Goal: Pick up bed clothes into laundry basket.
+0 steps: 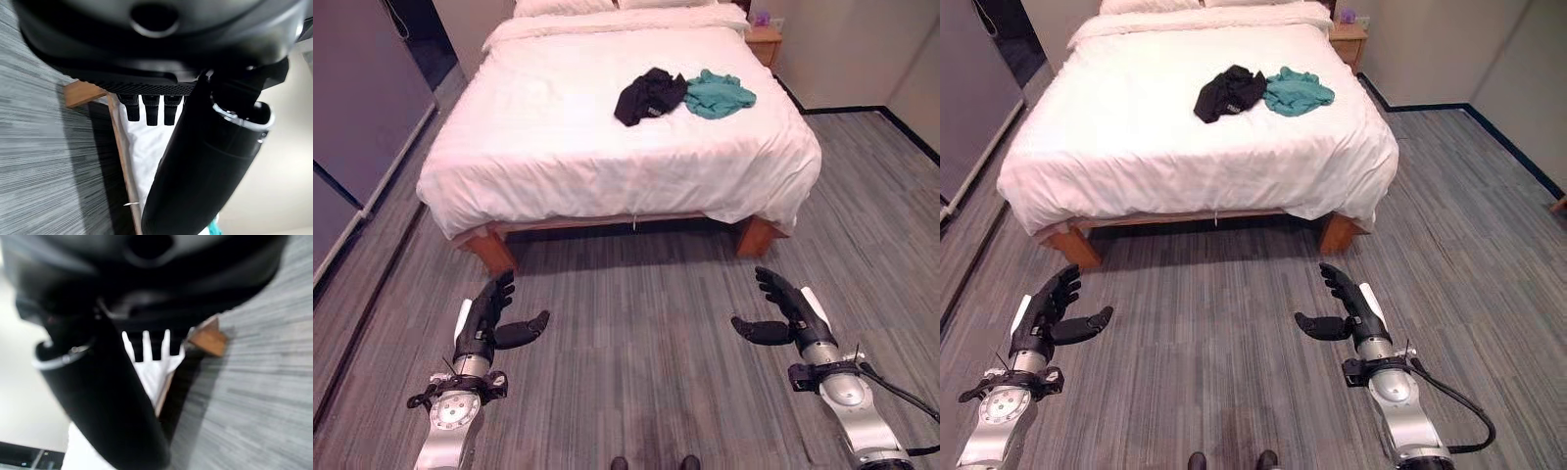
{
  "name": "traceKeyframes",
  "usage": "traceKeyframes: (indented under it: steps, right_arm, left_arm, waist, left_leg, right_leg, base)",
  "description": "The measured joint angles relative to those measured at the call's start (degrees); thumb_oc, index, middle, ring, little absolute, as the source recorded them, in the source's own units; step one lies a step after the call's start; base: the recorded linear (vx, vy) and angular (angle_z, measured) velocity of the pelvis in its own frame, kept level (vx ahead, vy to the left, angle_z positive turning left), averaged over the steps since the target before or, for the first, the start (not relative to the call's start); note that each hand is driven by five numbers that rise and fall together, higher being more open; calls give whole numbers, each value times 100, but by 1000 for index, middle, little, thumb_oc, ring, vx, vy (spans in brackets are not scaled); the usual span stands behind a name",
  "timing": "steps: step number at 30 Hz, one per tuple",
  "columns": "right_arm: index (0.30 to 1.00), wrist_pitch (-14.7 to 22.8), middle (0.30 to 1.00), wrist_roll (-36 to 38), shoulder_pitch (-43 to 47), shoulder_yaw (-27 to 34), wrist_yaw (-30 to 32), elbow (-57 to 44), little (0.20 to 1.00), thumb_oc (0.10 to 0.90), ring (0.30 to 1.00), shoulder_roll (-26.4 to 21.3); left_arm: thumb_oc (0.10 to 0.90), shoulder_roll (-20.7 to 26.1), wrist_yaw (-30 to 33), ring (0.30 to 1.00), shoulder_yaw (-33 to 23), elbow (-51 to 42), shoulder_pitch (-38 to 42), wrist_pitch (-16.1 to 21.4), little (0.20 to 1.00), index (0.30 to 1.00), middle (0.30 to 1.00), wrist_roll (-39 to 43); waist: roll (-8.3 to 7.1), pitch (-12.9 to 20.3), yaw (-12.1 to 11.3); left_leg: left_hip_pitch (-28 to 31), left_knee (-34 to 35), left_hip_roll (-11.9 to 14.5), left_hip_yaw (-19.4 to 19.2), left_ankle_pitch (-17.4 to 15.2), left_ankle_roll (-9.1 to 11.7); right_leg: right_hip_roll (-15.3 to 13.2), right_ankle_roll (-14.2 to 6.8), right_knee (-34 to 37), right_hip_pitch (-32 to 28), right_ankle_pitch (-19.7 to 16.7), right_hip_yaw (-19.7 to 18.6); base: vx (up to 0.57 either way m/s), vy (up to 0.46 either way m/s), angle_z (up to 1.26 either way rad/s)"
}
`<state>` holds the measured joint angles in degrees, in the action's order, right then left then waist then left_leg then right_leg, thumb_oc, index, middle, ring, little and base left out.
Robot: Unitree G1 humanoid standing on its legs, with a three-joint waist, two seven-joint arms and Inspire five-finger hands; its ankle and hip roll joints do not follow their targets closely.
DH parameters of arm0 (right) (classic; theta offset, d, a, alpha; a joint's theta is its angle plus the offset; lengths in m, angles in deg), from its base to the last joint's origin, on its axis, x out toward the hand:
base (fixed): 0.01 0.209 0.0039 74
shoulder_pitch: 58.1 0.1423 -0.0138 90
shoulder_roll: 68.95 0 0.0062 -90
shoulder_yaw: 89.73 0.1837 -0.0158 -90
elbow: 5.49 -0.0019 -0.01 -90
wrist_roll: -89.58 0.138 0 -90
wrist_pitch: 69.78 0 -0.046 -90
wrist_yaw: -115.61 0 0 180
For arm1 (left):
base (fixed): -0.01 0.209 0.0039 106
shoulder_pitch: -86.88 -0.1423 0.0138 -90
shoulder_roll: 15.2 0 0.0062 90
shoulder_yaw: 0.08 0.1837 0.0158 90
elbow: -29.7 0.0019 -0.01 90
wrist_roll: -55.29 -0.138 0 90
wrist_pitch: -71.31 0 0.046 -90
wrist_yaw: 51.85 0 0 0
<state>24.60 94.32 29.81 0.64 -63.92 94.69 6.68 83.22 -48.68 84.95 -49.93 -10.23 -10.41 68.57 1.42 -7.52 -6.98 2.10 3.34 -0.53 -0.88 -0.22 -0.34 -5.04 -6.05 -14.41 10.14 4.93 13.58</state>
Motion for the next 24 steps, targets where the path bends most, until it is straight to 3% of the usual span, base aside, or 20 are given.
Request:
traceKeyframes:
  steps: [2,5,6,7,8,9,10,11,12,13,14,15,16,17,18,19,21,22,23,24]
  right_arm:
    - [900,-1,900,-28,24,47,19,-101,900,800,900,-41]
    - [900,-5,900,-101,2,41,35,-180,900,800,900,-38]
    - [900,-6,900,-134,-118,38,50,-209,900,800,900,-34]
    - [900,-6,900,-154,-141,39,53,-187,900,800,900,-45]
    - [900,-7,900,-169,-173,91,78,-179,900,800,900,-40]
    - [900,-7,900,-169,-173,91,78,-179,900,800,900,-40]
    - [900,-52,900,-177,-153,127,95,-160,900,800,900,4]
    - [900,-50,900,-176,-118,149,95,-179,900,800,900,0]
    - [900,-56,900,-174,-86,220,113,-191,900,800,900,-28]
    - [900,-56,900,-176,-65,225,116,-192,900,800,900,-35]
    - [900,-55,900,-178,-51,224,118,-193,900,800,900,-36]
    - [900,-56,900,-190,-65,211,114,-196,900,800,900,-21]
    - [900,-57,900,-211,-60,196,112,-195,900,800,900,-4]
    - [900,-66,900,-232,-12,187,112,-172,900,800,900,-29]
    - [900,-71,900,-239,-65,199,112,-266,900,800,900,-167]
    - [900,-79,900,-267,-96,224,109,-263,900,800,900,-268]
    - [900,-169,900,-374,-112,223,145,-176,900,800,900,-200]
    - [900,-169,900,-451,-88,240,144,-185,900,800,900,-217]
    - [900,-169,900,-477,-69,232,145,-179,900,800,900,-209]
    - [900,-170,900,-507,-72,208,151,-160,900,800,900,-204]
  left_arm:
    - [800,-45,60,900,-2,115,323,-61,900,900,900,1]
    - [800,-45,94,900,76,295,689,-110,900,900,900,-51]
    - [800,-3,90,900,147,235,765,-118,900,900,900,-138]
    - [800,-17,91,900,153,207,747,-97,900,900,900,-167]
    - [800,-84,96,900,186,208,727,-116,900,900,900,-167]
    - [800,-84,96,900,186,208,727,-116,900,900,900,-167]
    - [800,-70,42,900,197,186,684,-117,900,900,900,-166]
    - [800,-23,-3,900,184,163,540,-117,900,900,900,-165]
    - [800,11,-10,900,172,120,432,-118,900,900,900,-163]
    - [800,16,-2,900,141,64,373,-118,900,900,900,-163]
    - [800,19,-2,900,119,28,335,-119,900,900,900,-162]
    - [800,20,-3,900,103,13,290,-119,900,900,900,-161]
    - [800,23,-2,900,94,4,251,-121,900,900,900,-161]
    - [800,-90,-7,900,99,-33,120,-121,900,900,900,-160]
    - [800,-138,-9,900,114,-195,71,-118,900,900,900,-163]
    - [800,-166,-22,900,174,-224,89,-107,900,900,900,-166]
    - [800,-166,-38,900,273,-209,72,-139,900,900,900,-188]
    - [800,-181,-28,900,268,-199,70,-136,900,900,900,-232]
    - [800,-179,-14,900,254,-181,68,-140,900,900,900,-239]
    - [800,-180,-12,900,255,-144,70,-140,900,900,900,-258]
  waist:
    - [125,-228,112]
    - [160,-399,380]
    - [-97,-366,625]
    - [-180,-342,599]
    - [-81,-275,681]
    - [-81,-275,681]
    - [-65,-255,765]
    - [-67,-231,734]
    - [-158,-217,714]
    - [-221,-221,674]
    - [-300,-218,597]
    - [-535,-170,467]
    - [-598,-135,452]
    - [-485,-107,390]
    - [-445,-50,427]
    - [-405,-59,428]
    - [-482,1,282]
    - [-464,11,60]
    - [-390,16,-53]
    - [-293,67,-81]
  left_leg:
    - [-250,-105,282,200,-54,-112]
    - [-330,-133,483,569,-118,-30]
    - [-217,-40,392,857,-151,61]
    - [-81,106,446,923,-212,116]
    - [-21,206,721,1038,-521,169]
    - [-21,206,721,1038,-521,169]
    - [122,91,983,837,-508,450]
    - [376,37,1059,725,-282,660]
    - [229,-773,1073,612,38,797]
    - [178,-861,1076,609,0,794]
    - [115,-942,1047,583,-13,782]
    - [-11,-961,936,476,-3,810]
    - [-92,-903,836,411,-7,807]
    - [-308,-686,859,487,20,767]
    - [-395,-525,910,527,96,1011]
    - [-521,-408,922,453,149,1063]
    - [-820,-193,436,390,163,970]
    - [-1085,11,-10,407,321,755]
    - [-1282,-21,-101,399,410,647]
    - [-1429,11,-129,386,462,686]
  right_leg:
    - [294,-156,-675,795,227,-302]
    - [267,-461,-267,1287,-15,-493]
    - [-141,-516,482,1186,-321,-441]
    - [-251,-309,515,1121,-788,-256]
    - [-139,-223,252,1145,-767,-18]
    - [-139,-223,252,1145,-767,-18]
    - [37,-101,229,979,-657,217]
    - [203,-49,302,816,-621,232]
    - [369,170,514,552,-627,172]
    - [425,241,597,466,-616,113]
    - [476,269,725,366,-617,42]
    - [533,267,1065,146,-724,-109]
    - [546,134,1227,51,-611,-127]
    - [431,341,764,130,54,401]
    - [228,1079,263,271,-138,133]
    - [298,970,372,99,27,-119]
    - [343,676,1038,-286,-52,-240]
    - [358,632,1391,-505,-248,-300]
    - [441,771,1515,-641,-302,-330]
    - [536,774,1692,-821,-268,-359]
  base:
    - [386,-41,27]
    - [370,-135,72]
    - [442,-174,102]
    - [627,-230,115]
    - [432,-97,43]
    - [275,-65,76]
    - [269,-43,41]
    - [388,-62,44]
    - [523,-100,-5]
    - [346,-59,-12]
    - [386,-65,-45]
    - [375,-43,-44]
    - [485,-39,-56]
    - [342,-14,-28]
    - [334,12,-10]
    - [344,29,10]
    - [300,53,-22]
    - [317,91,-61]
    - [316,90,-52]
    - [331,164,-20]
